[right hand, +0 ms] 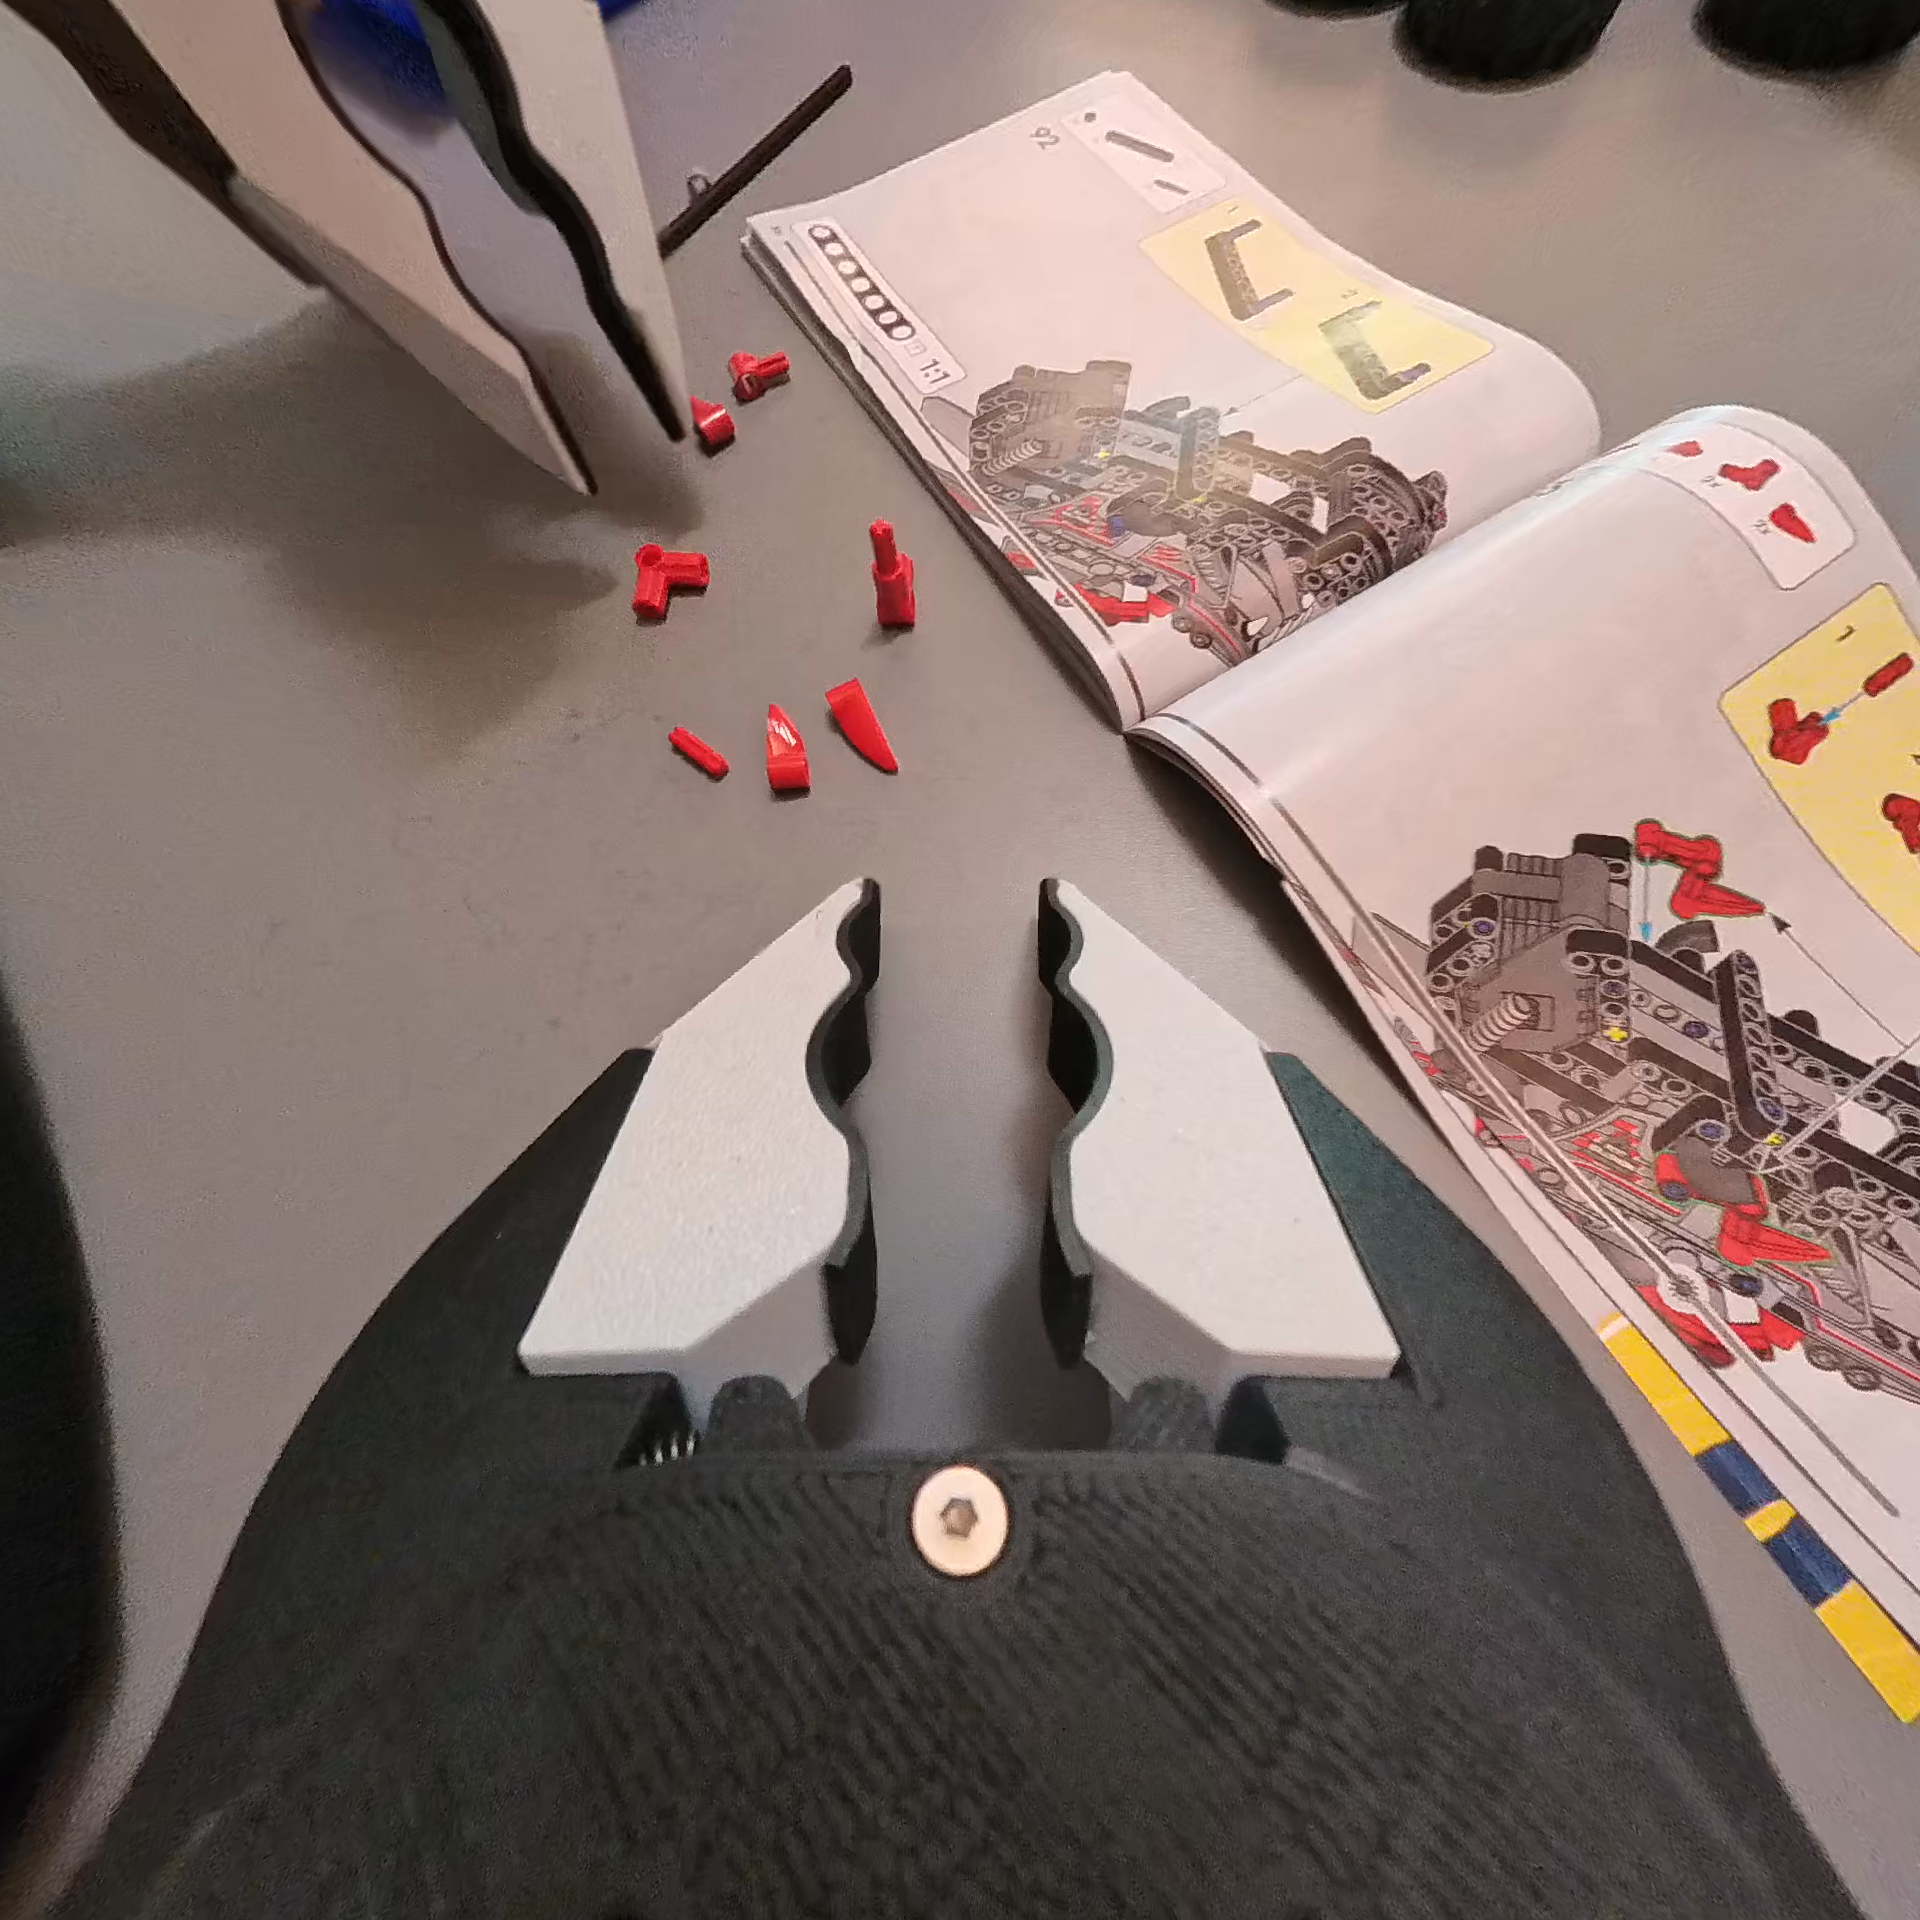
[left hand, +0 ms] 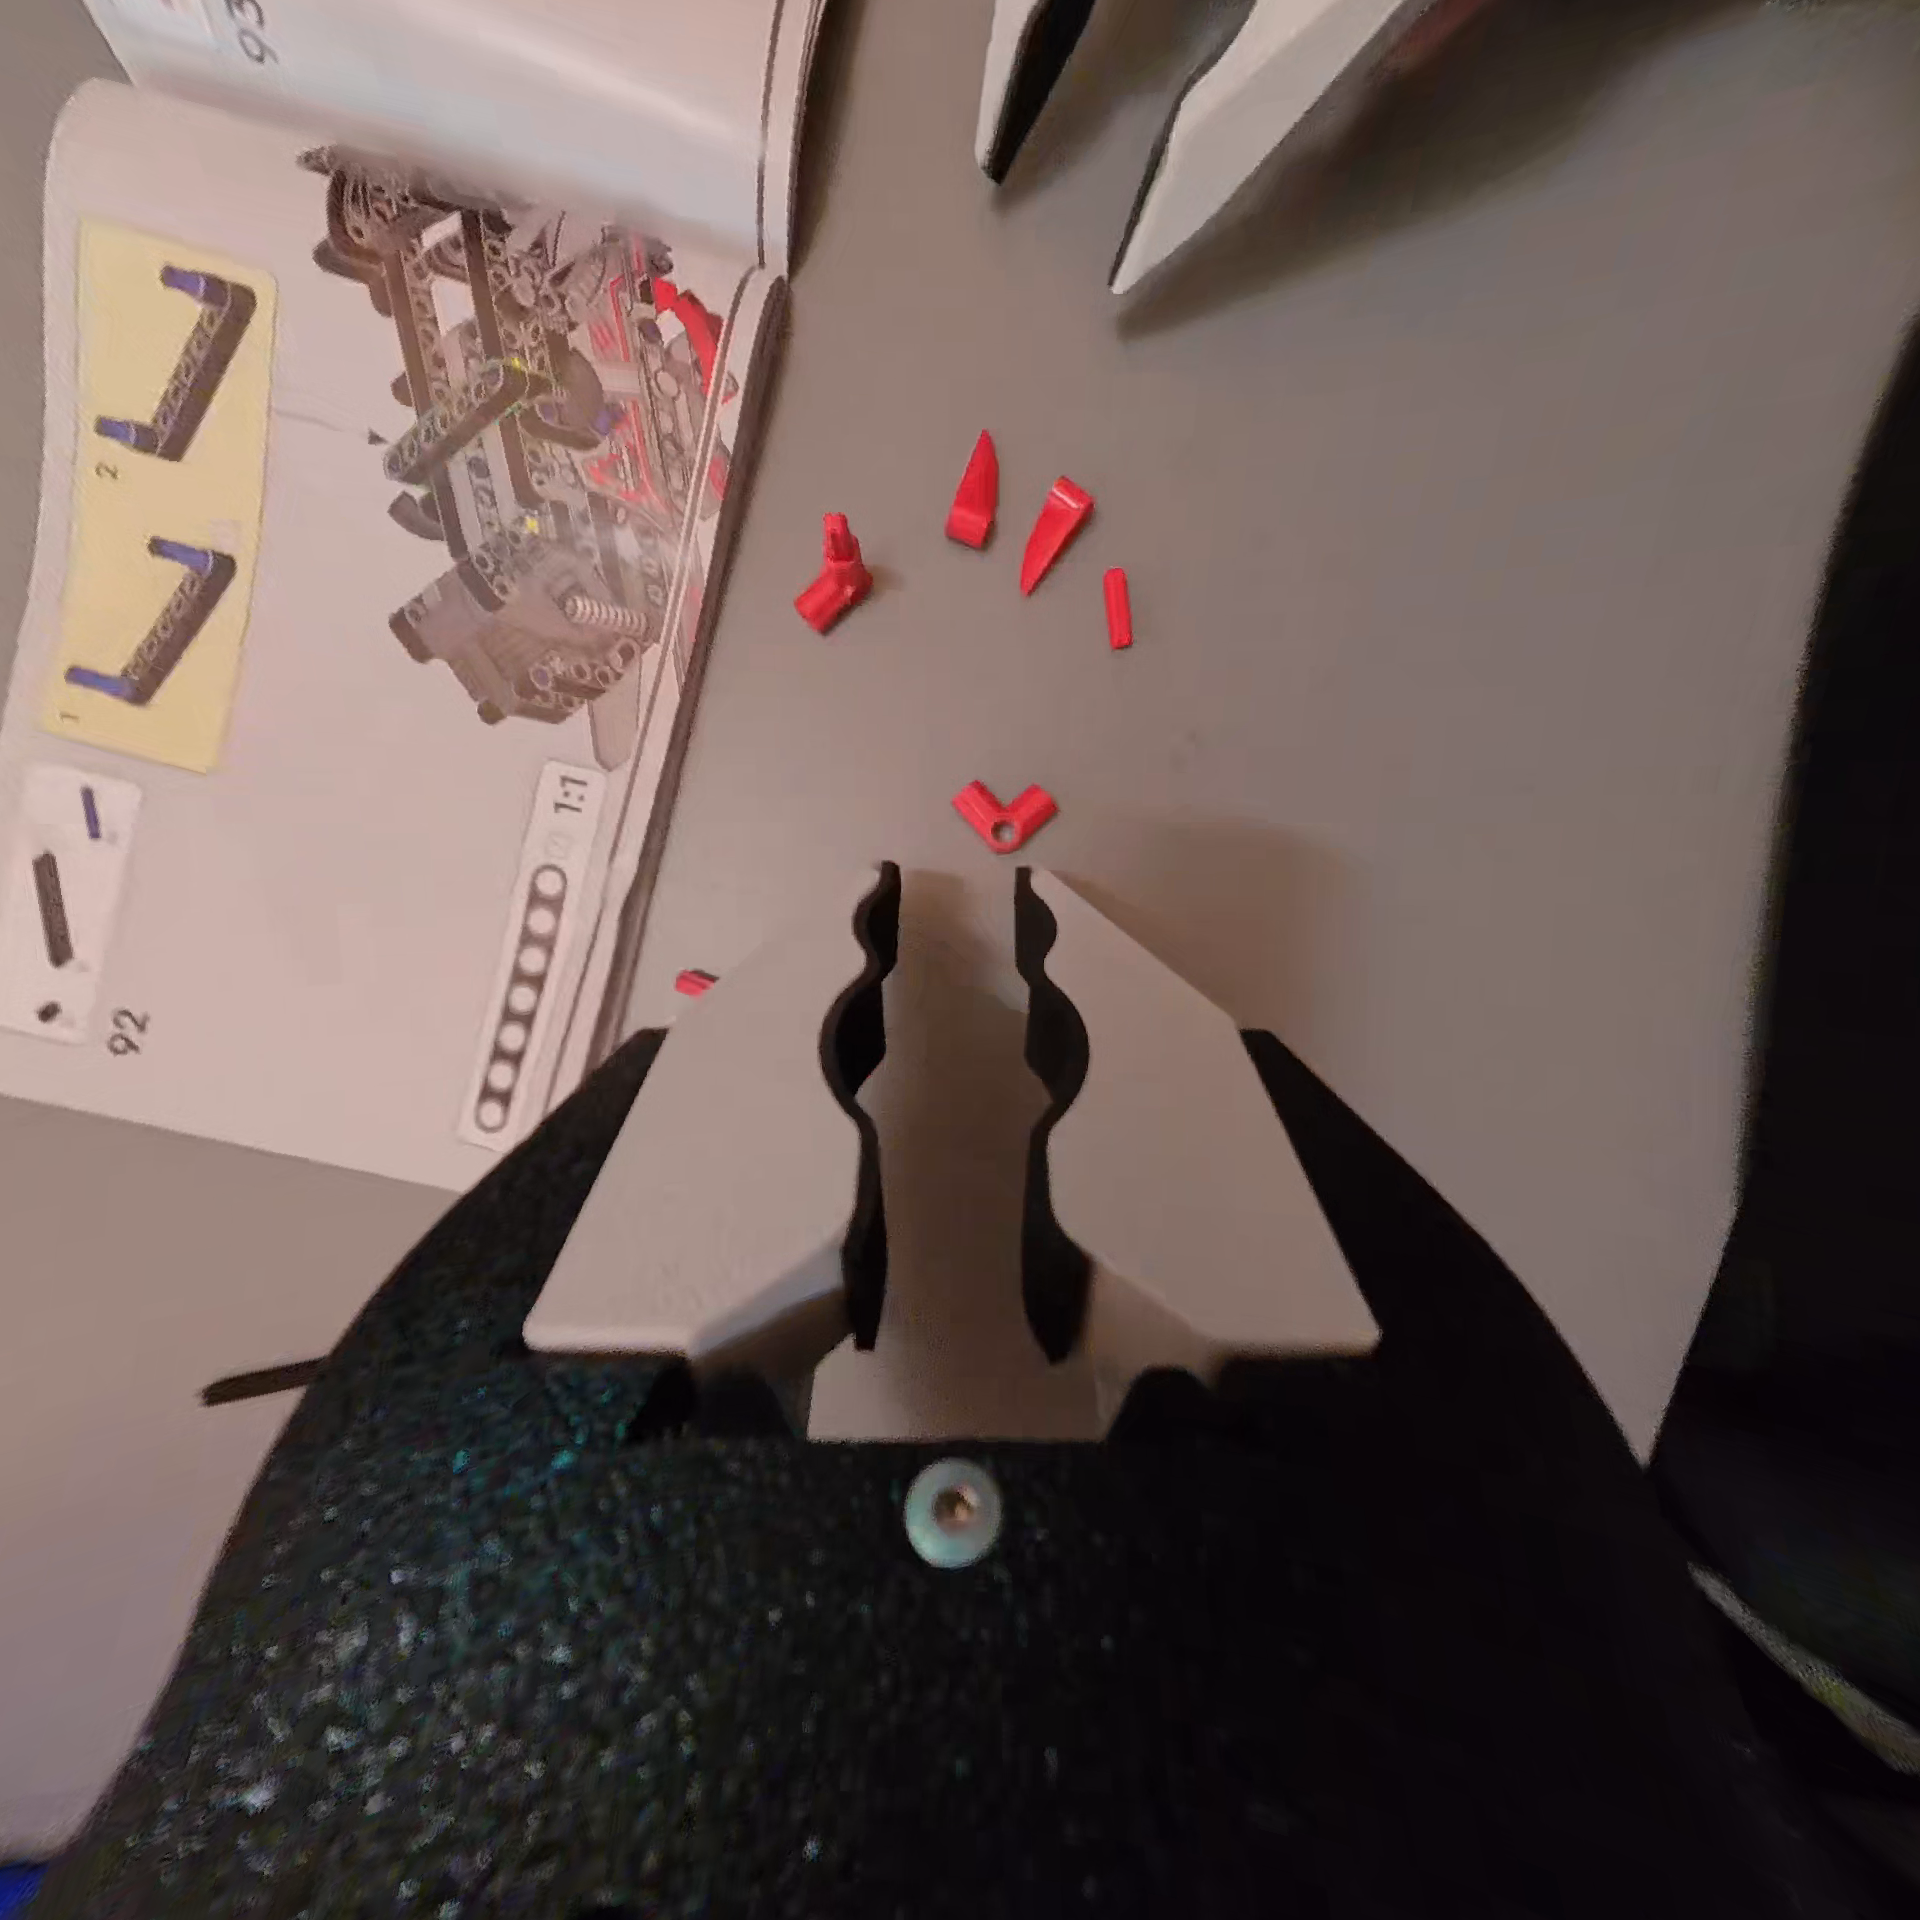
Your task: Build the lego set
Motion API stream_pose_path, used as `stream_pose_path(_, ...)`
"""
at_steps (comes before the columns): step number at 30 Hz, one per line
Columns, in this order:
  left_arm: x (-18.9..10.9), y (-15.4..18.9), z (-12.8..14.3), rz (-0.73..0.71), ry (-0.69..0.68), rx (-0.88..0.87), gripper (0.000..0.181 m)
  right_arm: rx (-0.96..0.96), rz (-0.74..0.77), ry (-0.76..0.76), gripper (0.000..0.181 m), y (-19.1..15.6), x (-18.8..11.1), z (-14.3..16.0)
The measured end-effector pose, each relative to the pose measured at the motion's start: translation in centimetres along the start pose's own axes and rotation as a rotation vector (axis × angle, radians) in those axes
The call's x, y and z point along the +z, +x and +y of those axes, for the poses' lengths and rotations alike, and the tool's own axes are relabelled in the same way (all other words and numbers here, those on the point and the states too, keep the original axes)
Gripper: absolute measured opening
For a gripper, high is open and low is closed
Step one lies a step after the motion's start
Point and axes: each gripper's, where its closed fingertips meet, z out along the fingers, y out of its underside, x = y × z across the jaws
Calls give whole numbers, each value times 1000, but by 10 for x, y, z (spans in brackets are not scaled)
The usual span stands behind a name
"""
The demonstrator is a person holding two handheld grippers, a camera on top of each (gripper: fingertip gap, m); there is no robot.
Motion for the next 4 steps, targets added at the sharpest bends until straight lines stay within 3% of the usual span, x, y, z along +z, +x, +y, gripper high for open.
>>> stream_pose_path(1,3,0,-1,-16,29,-20,19,-5,-3,-8,29,-1,1,1)
stream_pose_path(4,8,2,-6,11,105,-71,19,-20,-14,-37,29,-4,4,5)
